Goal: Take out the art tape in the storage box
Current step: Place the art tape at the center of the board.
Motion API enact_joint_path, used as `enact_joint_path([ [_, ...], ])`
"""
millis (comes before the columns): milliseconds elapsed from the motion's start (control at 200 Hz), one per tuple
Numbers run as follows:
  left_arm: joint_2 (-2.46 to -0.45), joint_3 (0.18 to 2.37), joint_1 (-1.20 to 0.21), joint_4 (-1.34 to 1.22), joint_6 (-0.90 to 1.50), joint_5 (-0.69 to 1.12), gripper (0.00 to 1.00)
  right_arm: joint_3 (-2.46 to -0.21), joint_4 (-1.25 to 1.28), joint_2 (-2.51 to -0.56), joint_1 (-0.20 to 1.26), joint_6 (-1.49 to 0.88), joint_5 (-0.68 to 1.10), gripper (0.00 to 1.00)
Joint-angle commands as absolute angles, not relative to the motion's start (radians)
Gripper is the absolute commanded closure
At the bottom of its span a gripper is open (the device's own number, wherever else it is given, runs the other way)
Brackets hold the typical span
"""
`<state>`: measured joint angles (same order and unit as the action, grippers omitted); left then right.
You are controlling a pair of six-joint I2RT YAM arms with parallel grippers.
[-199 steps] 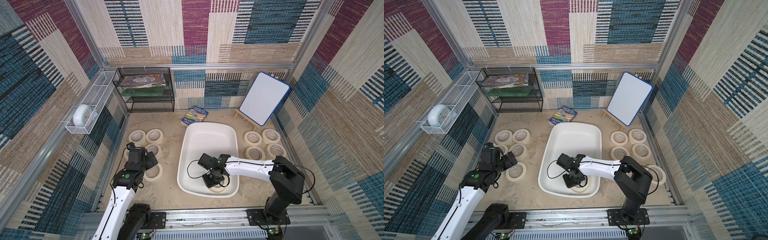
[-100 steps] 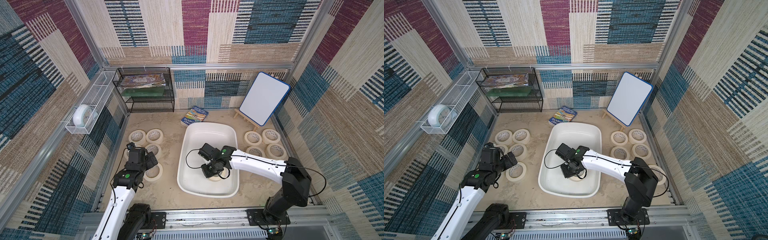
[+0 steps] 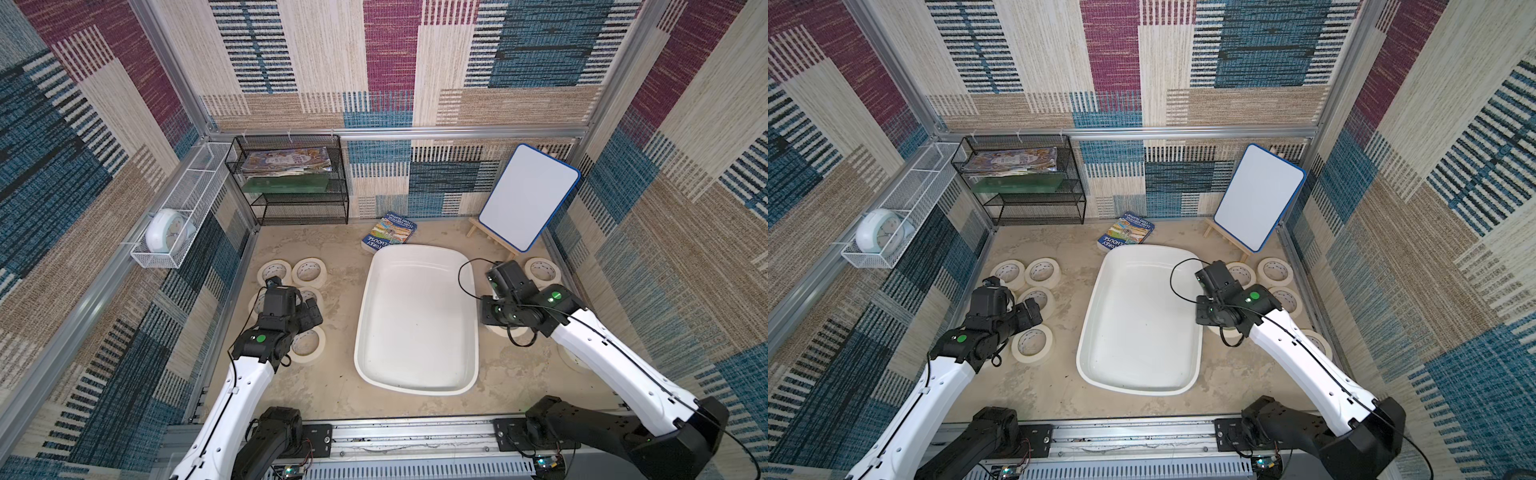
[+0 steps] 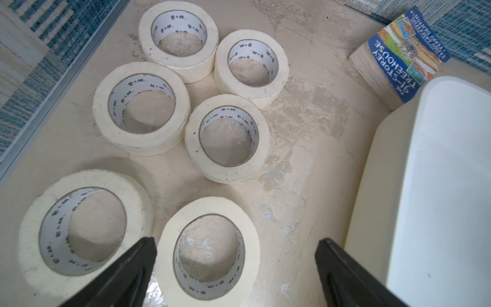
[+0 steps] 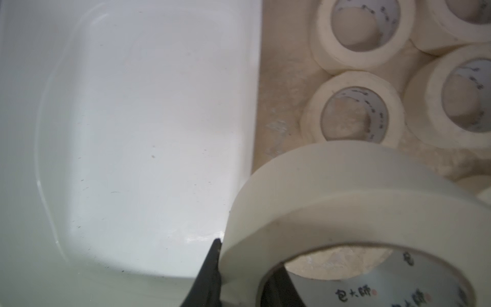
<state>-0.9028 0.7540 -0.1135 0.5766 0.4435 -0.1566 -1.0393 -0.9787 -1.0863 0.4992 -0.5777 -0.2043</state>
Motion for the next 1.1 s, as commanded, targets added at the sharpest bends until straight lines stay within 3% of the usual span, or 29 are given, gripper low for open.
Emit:
enact_joint_path([
  [0, -0.936, 0.780, -0.128, 0.492, 0.415, -0.120, 0.01, -0.920, -0.990, -1.021, 0.388, -0.593, -0.182, 1.00],
  [205, -1.008, 0.852, -0.163, 0.435, 0.403, -0.043, 0.01, -0.698, -0.888, -0.952, 0.265, -0.682, -0.077, 1.00],
  [320, -1.029, 0.889, -0.188, 0.441, 0.360, -0.070, 0.01, -0.696, -0.864, -0.950, 0.241, -0.715, -0.096, 1.00],
  [906, -1.006, 0.868, -0.190, 0.457, 0.270, -0.092, 0.01, -0.660, -0.674, -1.232, 0.083, -0.586, -0.060, 1.00],
  [1022, -1.018, 0.872, -0.191, 0.461, 0.265, -0.089, 0.01, -0.670, -0.673, -1.254, 0.083, -0.567, -0.048, 0.60],
  [1097, -1.020, 0.873, -0.190, 0.463, 0.263, -0.090, 0.01, -0.684, -0.687, -1.254, 0.083, -0.558, -0.050, 0.48],
])
